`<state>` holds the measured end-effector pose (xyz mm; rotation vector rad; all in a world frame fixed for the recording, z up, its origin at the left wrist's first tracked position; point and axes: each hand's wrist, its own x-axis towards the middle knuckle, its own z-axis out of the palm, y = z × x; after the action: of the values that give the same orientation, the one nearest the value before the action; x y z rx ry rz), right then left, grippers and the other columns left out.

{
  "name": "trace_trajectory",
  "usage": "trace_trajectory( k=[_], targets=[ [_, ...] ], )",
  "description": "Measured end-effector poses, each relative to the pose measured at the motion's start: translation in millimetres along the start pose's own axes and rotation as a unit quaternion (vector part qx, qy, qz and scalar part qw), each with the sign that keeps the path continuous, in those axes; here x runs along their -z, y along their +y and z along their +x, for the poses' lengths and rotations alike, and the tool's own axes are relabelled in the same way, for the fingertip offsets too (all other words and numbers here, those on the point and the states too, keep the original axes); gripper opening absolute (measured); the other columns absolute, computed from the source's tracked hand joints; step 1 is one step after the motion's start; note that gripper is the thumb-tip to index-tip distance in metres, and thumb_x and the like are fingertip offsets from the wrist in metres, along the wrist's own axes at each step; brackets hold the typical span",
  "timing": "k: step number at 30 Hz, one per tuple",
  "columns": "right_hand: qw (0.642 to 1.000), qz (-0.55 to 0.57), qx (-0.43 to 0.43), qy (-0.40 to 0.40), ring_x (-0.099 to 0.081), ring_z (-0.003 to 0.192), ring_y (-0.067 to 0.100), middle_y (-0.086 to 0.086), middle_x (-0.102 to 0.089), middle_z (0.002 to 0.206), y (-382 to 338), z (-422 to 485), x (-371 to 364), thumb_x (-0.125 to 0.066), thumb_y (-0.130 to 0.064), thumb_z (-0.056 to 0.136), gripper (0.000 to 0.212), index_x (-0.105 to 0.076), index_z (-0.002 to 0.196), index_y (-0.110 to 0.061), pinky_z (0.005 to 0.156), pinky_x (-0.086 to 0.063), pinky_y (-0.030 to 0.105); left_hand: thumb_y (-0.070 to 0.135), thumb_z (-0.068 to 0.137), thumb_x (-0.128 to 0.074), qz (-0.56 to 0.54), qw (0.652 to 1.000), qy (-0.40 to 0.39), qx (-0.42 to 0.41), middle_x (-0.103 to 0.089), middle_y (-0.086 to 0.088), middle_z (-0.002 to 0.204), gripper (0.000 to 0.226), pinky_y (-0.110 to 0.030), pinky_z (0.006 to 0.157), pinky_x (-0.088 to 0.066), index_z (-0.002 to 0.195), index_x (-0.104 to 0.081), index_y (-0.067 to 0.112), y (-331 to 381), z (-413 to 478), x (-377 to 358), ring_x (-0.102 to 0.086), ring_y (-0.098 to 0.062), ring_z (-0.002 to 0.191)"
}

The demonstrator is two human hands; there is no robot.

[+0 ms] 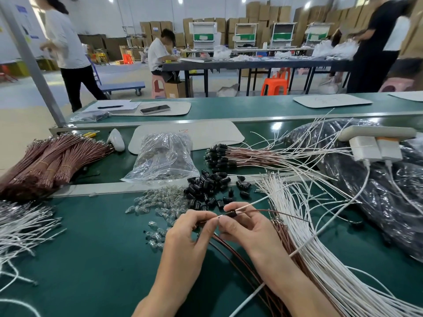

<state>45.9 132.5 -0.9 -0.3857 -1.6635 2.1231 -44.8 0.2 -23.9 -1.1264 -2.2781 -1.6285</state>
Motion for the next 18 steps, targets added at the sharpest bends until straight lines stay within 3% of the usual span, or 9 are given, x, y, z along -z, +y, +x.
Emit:
trace_trajectory(
  k=[3, 6, 18],
  targets=[
    [0.999, 0.006, 0.011, 0.041, -0.074, 0.088, 0.017, 0.007, -0.076, 0.091, 0.4, 1.2, 2.2, -0.074, -0.012, 0.090, 0.018, -0.073, 0.093, -0.030, 0.075, -0.059, 0.025, 0.047, 0.097, -0.059, 0.002, 1.000, -0.009, -0.002, -0.067, 0.022, 0.095, 0.005, -0.013, 0.079, -0.045, 0.098, -0.064, 0.045, -0.1, 0.1, -0.1, -0.064, -0.005, 0.094],
    [0.998, 0.009, 0.012, 0.066, -0.072, 0.081, 0.016, 0.006, -0.076, 0.085, 0.0, 3.6, 3.7, -0.073, -0.010, 0.090, 0.014, -0.070, 0.100, -0.020, 0.073, -0.058, 0.024, 0.049, 0.101, -0.054, 0.008, 1.000, -0.004, -0.011, -0.066, 0.022, 0.094, 0.008, -0.010, 0.076, -0.044, 0.099, -0.062, 0.046, 0.2, 0.2, 0.1, -0.064, -0.005, 0.093],
    [0.997, 0.042, -0.001, 0.062, -0.072, 0.080, 0.016, 0.005, -0.074, 0.082, 0.3, 5.7, 5.6, -0.073, -0.008, 0.088, 0.020, -0.069, 0.107, -0.013, 0.073, -0.059, 0.024, 0.054, 0.100, -0.048, -0.003, 1.000, 0.009, 0.014, -0.067, 0.020, 0.094, 0.014, -0.015, 0.069, -0.048, 0.099, -0.060, 0.048, 0.0, -0.6, 1.7, -0.063, -0.006, 0.091]
  ],
)
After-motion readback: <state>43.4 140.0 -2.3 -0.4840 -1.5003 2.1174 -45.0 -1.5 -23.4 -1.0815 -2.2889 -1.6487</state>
